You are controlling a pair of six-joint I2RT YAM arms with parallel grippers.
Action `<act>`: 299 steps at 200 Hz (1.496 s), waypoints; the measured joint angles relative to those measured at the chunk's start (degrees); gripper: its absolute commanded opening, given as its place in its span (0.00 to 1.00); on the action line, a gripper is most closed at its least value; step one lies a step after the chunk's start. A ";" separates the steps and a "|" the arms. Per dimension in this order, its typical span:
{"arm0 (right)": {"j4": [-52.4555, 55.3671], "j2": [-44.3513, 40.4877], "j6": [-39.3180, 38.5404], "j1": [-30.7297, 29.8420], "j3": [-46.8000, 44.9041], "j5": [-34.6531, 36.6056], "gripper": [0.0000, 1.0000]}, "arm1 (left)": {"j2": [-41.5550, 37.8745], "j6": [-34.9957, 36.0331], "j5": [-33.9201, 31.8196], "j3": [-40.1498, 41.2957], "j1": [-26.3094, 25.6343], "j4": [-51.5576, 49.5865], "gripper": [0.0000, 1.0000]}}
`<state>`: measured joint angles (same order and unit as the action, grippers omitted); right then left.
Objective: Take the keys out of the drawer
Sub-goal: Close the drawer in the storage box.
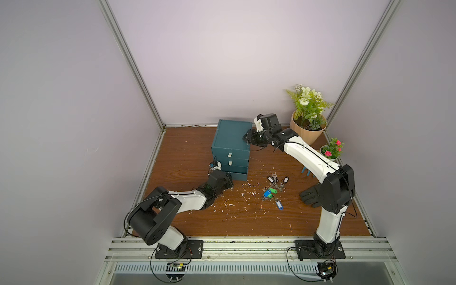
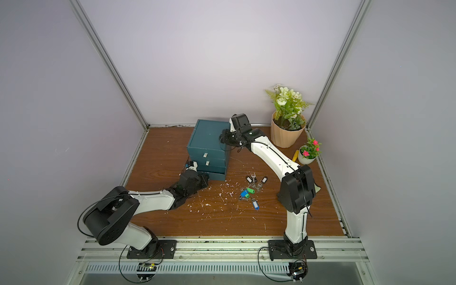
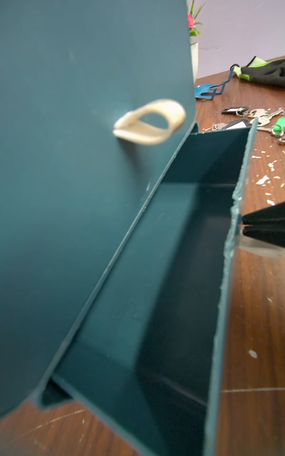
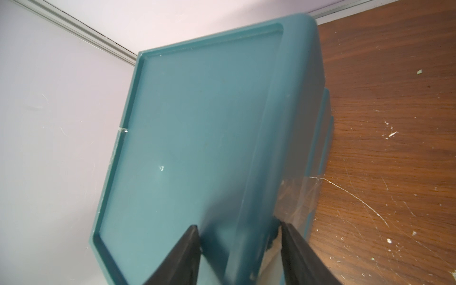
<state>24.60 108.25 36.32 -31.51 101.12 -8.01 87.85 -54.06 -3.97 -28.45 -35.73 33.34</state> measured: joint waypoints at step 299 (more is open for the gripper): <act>5.35 10.12 -2.93 3.48 16.35 -2.91 0.54 | -7.87 4.22 -14.88 1.51 0.57 9.22 0.04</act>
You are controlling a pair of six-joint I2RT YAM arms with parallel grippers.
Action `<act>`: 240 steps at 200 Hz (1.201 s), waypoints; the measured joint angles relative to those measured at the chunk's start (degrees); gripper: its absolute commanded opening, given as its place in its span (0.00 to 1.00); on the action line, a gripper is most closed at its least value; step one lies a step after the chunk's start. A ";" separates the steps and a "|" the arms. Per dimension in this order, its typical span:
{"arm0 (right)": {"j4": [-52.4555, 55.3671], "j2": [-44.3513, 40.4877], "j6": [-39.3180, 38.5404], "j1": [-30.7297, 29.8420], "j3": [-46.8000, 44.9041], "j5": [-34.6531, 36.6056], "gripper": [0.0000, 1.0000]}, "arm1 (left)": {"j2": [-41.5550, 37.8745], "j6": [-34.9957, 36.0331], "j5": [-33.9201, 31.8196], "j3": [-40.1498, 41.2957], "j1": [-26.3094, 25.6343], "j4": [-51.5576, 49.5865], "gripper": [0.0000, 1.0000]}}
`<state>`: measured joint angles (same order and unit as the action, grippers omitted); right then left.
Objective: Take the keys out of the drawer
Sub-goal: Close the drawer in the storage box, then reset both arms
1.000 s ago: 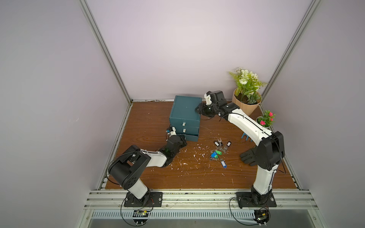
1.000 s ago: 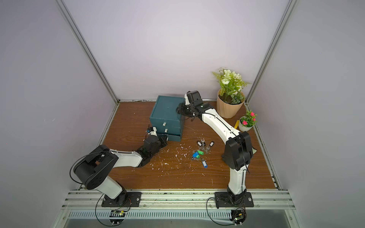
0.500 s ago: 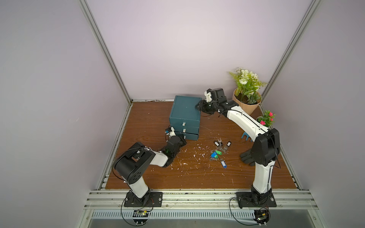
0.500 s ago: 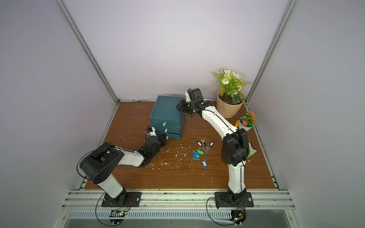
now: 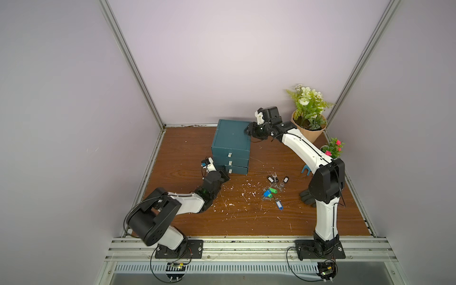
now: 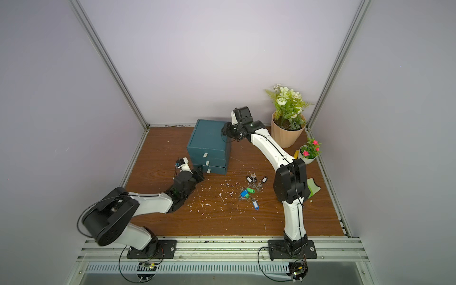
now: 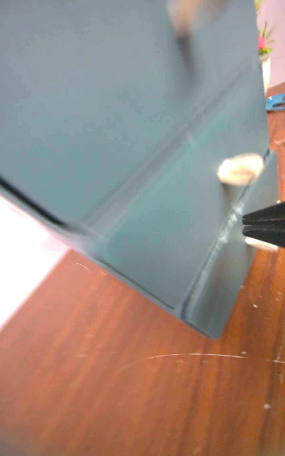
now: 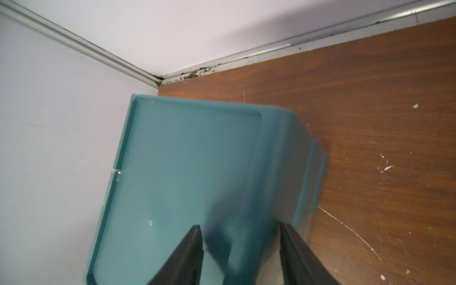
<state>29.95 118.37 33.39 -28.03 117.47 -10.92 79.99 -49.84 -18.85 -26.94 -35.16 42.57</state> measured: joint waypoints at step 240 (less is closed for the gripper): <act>-82.90 -31.47 -33.81 27.45 -98.42 9.22 0.78 | -4.50 49.48 14.08 18.18 36.68 19.15 0.52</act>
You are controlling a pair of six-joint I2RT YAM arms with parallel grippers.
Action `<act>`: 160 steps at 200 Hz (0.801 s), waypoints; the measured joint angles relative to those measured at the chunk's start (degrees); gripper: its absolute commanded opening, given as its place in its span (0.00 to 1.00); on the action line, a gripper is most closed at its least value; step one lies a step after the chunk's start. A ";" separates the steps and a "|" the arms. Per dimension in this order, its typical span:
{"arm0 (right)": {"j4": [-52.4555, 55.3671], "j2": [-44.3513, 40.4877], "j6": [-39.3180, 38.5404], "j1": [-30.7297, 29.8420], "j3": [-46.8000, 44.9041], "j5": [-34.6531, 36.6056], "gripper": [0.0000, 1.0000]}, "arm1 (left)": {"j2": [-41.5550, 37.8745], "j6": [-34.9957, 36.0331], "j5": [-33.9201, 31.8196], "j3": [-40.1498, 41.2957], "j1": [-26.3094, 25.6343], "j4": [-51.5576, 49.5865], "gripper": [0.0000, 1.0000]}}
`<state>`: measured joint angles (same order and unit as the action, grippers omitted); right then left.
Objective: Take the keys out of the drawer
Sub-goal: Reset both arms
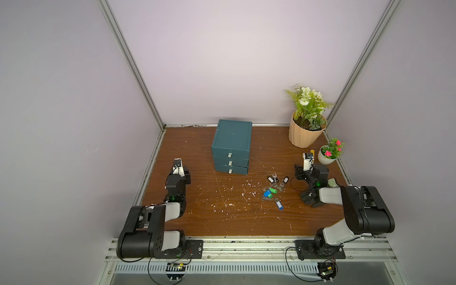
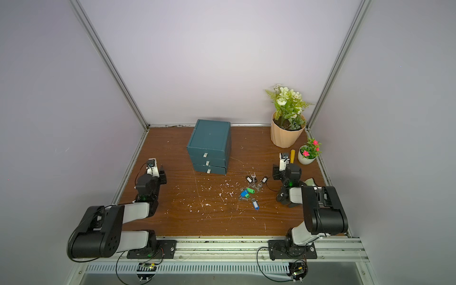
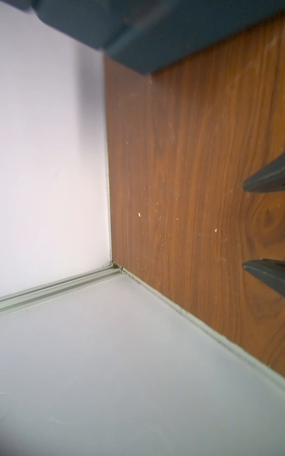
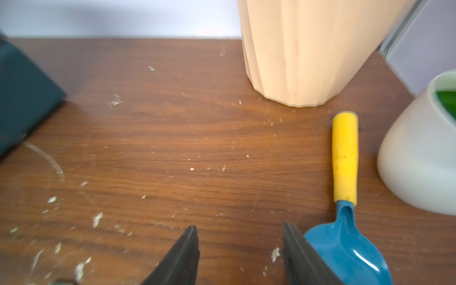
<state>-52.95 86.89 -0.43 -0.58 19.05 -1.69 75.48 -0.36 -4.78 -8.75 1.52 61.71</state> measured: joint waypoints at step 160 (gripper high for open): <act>-14.97 1.25 -0.26 -1.22 -6.16 4.68 0.99 | 13.66 -1.53 2.75 -2.36 -0.87 13.40 1.00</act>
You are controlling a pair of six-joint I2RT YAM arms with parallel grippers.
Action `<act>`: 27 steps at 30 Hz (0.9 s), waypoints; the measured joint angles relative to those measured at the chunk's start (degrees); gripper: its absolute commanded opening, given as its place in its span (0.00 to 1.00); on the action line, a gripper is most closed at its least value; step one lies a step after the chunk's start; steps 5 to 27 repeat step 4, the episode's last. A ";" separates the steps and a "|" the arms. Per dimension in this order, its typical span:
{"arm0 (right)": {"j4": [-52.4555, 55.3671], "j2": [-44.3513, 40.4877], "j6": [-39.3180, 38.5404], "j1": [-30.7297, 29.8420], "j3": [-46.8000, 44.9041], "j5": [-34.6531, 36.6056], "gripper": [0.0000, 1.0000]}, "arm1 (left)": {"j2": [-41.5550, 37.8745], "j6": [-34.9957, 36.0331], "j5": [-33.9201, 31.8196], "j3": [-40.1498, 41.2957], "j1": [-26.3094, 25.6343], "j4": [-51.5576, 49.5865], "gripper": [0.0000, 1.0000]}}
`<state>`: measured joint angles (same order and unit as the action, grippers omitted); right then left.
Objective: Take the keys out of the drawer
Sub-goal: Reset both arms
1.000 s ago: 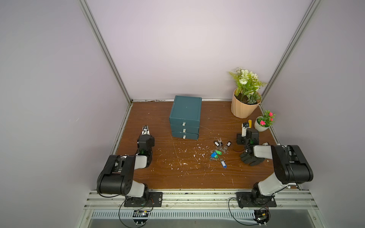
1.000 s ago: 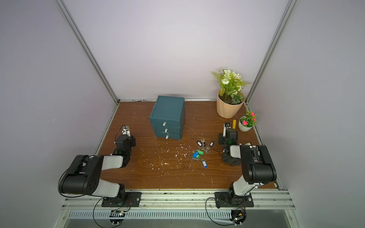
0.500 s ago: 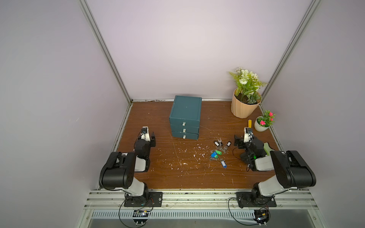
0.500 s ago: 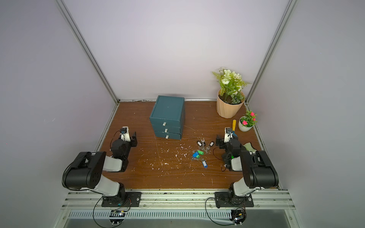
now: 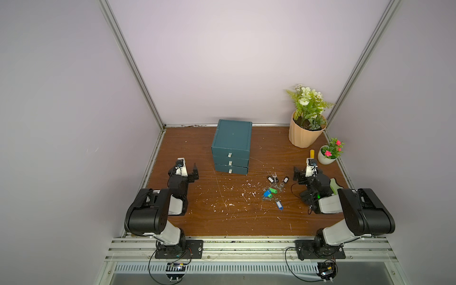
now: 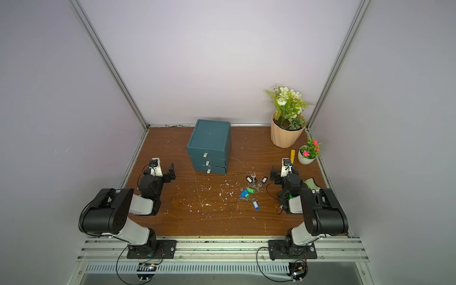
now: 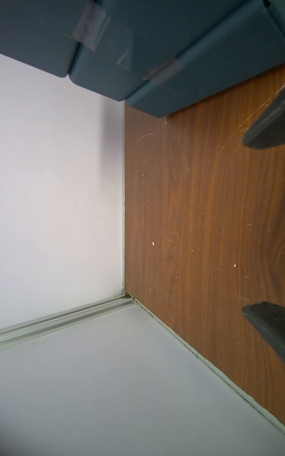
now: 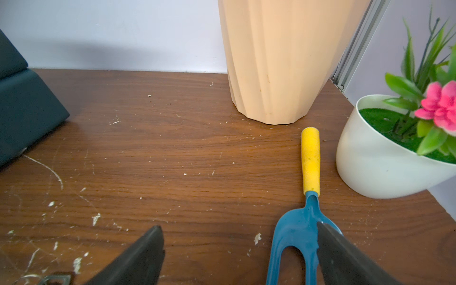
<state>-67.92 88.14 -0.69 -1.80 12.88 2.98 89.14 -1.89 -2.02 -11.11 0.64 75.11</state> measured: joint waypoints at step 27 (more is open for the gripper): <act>0.00 0.00 0.00 0.00 0.00 0.00 0.99 | 0.26 0.22 0.00 -0.07 -0.11 -0.02 1.00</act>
